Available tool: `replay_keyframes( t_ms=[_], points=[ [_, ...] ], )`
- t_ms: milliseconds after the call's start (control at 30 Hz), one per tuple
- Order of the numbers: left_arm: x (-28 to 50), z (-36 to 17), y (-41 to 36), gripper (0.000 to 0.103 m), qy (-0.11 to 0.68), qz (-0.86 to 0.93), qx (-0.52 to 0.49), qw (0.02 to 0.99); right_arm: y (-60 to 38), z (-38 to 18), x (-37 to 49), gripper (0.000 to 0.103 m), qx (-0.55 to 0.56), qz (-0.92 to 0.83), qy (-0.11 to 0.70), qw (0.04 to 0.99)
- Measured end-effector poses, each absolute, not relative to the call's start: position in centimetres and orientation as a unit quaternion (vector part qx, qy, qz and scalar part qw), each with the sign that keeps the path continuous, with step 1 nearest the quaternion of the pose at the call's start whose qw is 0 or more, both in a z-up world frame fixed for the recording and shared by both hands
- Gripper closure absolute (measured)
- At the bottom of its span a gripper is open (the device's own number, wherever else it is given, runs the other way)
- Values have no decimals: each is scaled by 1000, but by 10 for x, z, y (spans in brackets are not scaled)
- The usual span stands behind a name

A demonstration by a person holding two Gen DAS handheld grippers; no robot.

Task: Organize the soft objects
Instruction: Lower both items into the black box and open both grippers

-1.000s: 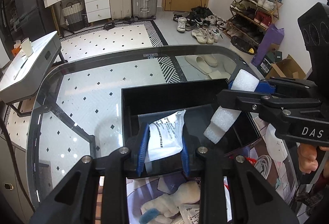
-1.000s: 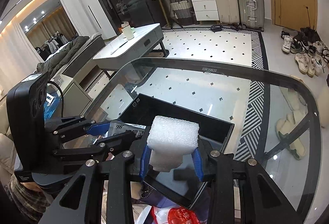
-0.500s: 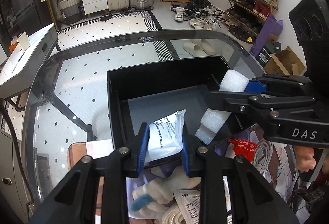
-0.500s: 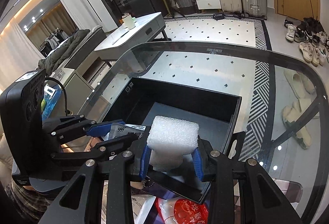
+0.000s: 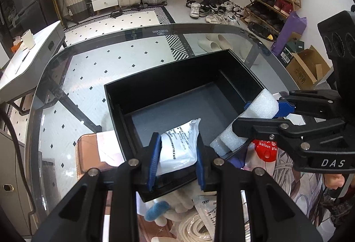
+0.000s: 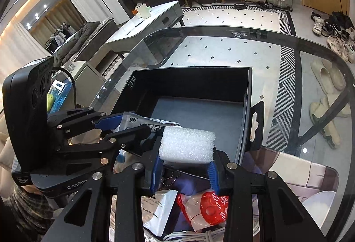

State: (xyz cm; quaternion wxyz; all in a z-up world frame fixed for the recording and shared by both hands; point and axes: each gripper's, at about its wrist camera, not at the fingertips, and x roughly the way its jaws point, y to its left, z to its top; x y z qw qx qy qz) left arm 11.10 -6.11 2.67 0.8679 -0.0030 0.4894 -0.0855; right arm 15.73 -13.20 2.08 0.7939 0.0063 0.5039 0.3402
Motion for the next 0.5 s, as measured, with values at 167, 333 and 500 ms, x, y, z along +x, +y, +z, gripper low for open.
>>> replay_keyframes(
  t_ms=[167,333,500],
  points=[
    [110,27,-60,74,488,-81,6,869,-131,20,155,68,4,338,503,795],
    [107,32,-60,47,476,-89,11,875,-128,30,157,42,-8,334,489,806],
    [103,39,-59,21,465,-94,13,880,-132,45,155,25,-2,331,471,818]
  ],
)
